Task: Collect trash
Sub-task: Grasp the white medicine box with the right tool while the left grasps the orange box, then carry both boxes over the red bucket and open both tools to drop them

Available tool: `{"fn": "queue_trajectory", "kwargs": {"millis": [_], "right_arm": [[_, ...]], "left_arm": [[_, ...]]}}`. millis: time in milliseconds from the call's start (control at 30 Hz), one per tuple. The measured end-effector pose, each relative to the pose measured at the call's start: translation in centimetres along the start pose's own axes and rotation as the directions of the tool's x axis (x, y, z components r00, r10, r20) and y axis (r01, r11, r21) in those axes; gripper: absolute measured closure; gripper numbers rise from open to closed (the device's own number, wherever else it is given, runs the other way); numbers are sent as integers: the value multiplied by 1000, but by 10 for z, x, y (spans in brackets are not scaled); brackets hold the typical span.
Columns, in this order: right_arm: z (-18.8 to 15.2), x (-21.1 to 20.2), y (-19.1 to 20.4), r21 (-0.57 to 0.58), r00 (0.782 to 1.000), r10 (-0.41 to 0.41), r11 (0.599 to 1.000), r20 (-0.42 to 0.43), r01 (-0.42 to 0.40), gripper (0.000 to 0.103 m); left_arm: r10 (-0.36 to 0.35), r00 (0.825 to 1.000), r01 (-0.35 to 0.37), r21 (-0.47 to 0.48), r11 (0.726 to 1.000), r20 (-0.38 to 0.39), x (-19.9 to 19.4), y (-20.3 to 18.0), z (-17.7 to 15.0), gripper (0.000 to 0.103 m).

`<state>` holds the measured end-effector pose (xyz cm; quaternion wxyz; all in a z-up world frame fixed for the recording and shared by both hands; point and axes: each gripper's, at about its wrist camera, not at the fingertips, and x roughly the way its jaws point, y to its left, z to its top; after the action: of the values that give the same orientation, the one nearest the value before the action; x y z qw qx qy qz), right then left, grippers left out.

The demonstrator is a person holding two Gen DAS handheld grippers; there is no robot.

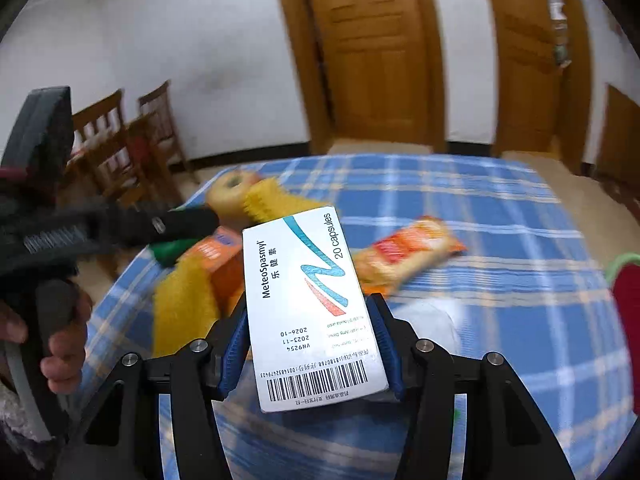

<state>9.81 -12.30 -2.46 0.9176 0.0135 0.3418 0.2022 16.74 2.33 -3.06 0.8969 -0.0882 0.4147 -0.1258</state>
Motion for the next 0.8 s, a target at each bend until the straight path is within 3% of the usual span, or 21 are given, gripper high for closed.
{"fn": "queue_trajectory", "kwargs": {"millis": [33, 67, 200, 300, 433, 533, 800], "right_arm": [[0, -3, -5, 17, 1000, -19, 1000, 6, 19, 45], [-1, -4, -11, 35, 1000, -31, 999, 3, 31, 45], [-3, -6, -25, 84, 999, -32, 996, -3, 33, 45], [-4, -9, -24, 87, 1000, -25, 996, -7, 26, 45], [-3, -6, -19, 72, 999, -37, 997, -8, 38, 45], [-2, -10, -14, 60, 999, -43, 997, -5, 43, 45], [11, -52, -2, 36, 998, -39, 999, 56, 37, 45]], "left_arm": [[22, 999, -21, 29, 999, -30, 9, -4, 0, 42], [32, 998, -31, 31, 999, -48, 16, -5, -1, 47], [19, 998, -21, -27, 999, -55, 23, 5, -8, 52], [10, 999, -12, -41, 999, -49, 20, 10, -15, 53], [52, 999, -53, -14, 999, -9, 10, 8, -24, 54], [16, 1000, -16, -51, 999, 14, -6, 12, -23, 54], [19, 995, -13, -53, 999, 101, -61, 7, -31, 54]]}}
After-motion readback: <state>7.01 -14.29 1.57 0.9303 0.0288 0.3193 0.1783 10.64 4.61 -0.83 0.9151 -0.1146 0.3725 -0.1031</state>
